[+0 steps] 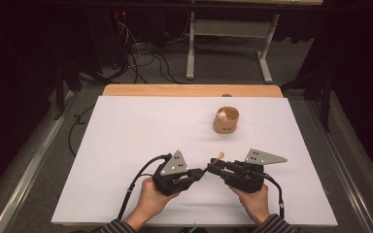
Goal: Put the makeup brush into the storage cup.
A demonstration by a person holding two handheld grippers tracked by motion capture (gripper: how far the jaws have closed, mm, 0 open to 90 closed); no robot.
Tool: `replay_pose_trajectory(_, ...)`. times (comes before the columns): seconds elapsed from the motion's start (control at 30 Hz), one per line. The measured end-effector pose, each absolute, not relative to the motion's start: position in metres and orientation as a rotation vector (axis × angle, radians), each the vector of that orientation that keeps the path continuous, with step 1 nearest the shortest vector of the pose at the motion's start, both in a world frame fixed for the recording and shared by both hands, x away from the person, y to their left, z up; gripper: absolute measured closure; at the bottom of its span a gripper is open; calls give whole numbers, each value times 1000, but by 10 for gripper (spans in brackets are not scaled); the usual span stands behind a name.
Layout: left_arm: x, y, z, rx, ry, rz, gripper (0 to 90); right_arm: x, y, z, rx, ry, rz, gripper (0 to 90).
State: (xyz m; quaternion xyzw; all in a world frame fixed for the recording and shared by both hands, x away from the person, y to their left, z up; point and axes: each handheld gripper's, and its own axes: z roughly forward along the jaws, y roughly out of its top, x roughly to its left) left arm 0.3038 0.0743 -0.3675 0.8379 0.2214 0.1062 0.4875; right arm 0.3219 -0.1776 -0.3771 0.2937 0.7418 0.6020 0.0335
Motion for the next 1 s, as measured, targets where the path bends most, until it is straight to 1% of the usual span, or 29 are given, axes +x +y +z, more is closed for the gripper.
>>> replay_pose_trajectory(0.17, 304, 74, -369, 2037, 537, 255, 834, 322, -178, -377, 902, 2285, 1873, 766)
replay_pose_trajectory(0.23, 304, 73, -369, 2040, 530, 253, 834, 322, -178, -377, 893, 2289, 1902, 802)
replay_pose_trajectory(0.27, 304, 73, -369, 2040, 530, 253, 849, 322, -178, -377, 893, 2289, 1902, 802)
replay_pose_trajectory(0.3, 303, 73, -370, 2036, 520, 254, 900, 322, -178, -376, 893, 2287, 1912, 848)
replay_pose_trajectory(0.37, 303, 73, -370, 2039, 518, 253, 900, 322, -178, -376, 891, 2292, 1917, 854)
replay_pose_trajectory(0.4, 302, 72, -370, 2047, 513, 276, 900, 322, -178, -377, 885, 2301, 1933, 859)
replay_pose_trajectory(0.63, 302, 74, -368, 2024, 506, 270, 897, 321, -179, -375, 870, 2300, 1924, 862)
replay_pose_trajectory(0.77, 302, 76, -366, 2009, 513, 268, 842, 321, -179, -374, 867, 2299, 1913, 862)
replay_pose_trajectory(0.83, 301, 77, -366, 2006, 518, 273, 794, 321, -179, -374, 862, 2300, 1904, 862)
replay_pose_trajectory(0.87, 301, 78, -365, 2003, 520, 276, 794, 321, -179, -374, 862, 2300, 1904, 862)
replay_pose_trajectory(0.97, 300, 82, -363, 1985, 535, 288, 715, 321, -179, -373, 855, 2308, 1890, 862)
replay_pose_trajectory(1.0, 300, 84, -362, 1975, 544, 289, 715, 321, -179, -373, 855, 2308, 1890, 862)
